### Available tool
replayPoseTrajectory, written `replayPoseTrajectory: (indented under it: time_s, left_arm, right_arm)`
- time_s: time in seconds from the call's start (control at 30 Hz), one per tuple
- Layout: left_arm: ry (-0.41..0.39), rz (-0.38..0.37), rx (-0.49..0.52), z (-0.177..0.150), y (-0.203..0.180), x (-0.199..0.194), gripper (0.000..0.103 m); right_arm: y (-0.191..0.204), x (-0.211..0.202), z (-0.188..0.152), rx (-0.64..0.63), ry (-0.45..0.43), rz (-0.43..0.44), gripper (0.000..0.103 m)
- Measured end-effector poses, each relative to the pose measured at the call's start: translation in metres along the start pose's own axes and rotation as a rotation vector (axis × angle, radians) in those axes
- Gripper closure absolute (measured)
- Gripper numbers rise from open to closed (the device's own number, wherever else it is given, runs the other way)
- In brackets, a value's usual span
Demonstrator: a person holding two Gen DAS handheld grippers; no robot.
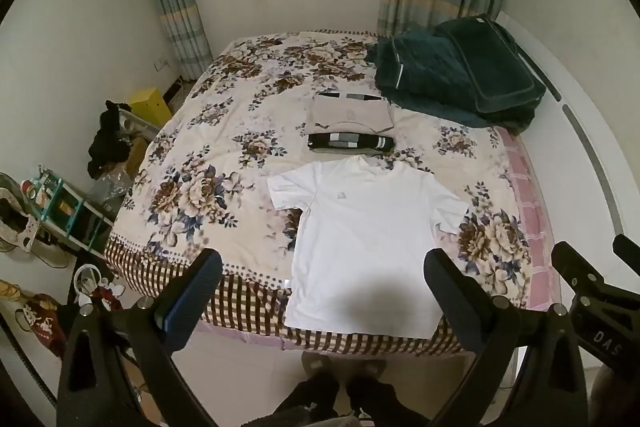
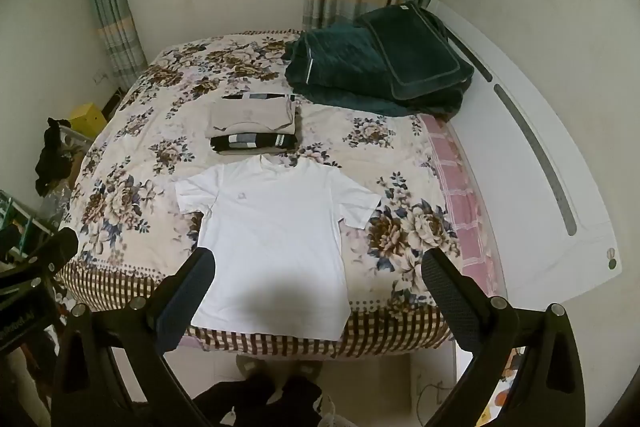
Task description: Fold small clothes
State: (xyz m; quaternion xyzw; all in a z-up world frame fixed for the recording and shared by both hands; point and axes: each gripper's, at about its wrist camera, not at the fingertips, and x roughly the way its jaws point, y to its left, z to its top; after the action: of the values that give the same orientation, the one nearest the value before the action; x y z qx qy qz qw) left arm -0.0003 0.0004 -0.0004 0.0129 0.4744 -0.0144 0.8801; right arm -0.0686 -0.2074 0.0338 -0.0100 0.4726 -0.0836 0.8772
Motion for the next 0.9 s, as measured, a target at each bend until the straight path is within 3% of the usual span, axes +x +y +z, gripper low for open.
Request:
replayPoseTrajectory:
  time_s: [0.9]
  left_arm:
    - [-0.010,0.020,-0.005,0.008,-0.001,-0.002,0.000]
  right_arm:
    - [0.005,-0.003,0.011,-0.006,-0.022,0.004,0.000]
